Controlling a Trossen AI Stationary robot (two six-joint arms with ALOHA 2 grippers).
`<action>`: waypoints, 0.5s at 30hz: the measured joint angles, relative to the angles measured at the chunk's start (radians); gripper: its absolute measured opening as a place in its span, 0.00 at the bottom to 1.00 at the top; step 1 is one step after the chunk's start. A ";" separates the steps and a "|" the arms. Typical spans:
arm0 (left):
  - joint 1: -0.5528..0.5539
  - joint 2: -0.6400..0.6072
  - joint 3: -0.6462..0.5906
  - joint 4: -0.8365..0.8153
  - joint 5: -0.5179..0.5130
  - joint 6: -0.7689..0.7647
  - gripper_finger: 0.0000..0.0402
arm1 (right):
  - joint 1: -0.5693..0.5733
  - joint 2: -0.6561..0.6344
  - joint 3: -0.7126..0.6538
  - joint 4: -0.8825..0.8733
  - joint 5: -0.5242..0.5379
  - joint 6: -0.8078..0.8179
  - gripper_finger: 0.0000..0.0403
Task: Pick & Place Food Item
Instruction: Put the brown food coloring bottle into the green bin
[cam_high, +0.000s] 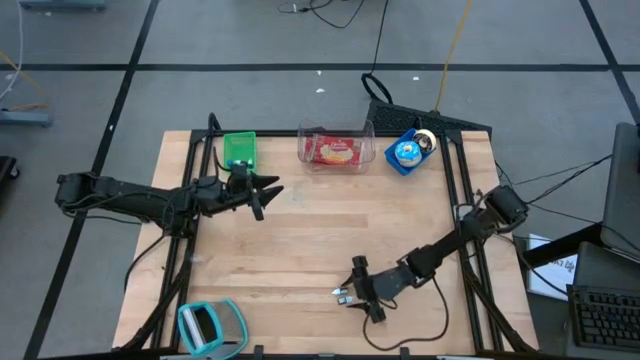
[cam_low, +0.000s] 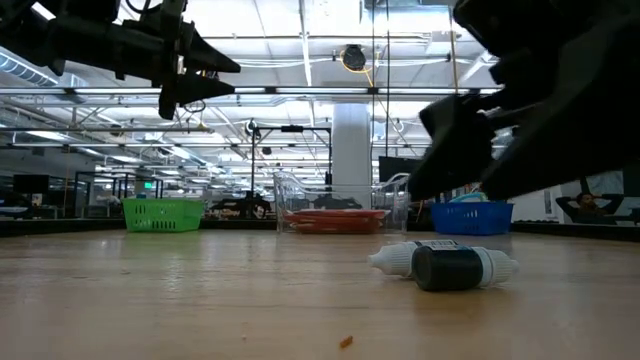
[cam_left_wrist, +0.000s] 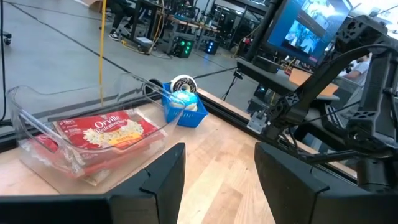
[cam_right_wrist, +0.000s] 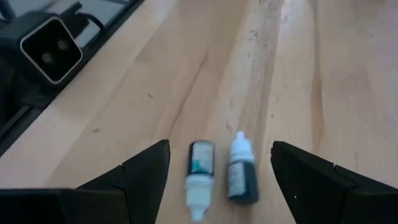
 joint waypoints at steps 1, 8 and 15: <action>0.000 0.000 0.000 0.000 0.001 -0.001 0.49 | 0.010 0.000 0.000 -0.012 0.010 0.016 0.66; 0.000 0.000 0.000 0.000 0.001 0.000 0.49 | 0.034 0.001 0.000 -0.092 0.013 0.084 0.65; 0.000 0.000 0.000 0.000 0.001 0.000 0.49 | 0.035 0.013 0.000 -0.127 0.032 0.088 0.58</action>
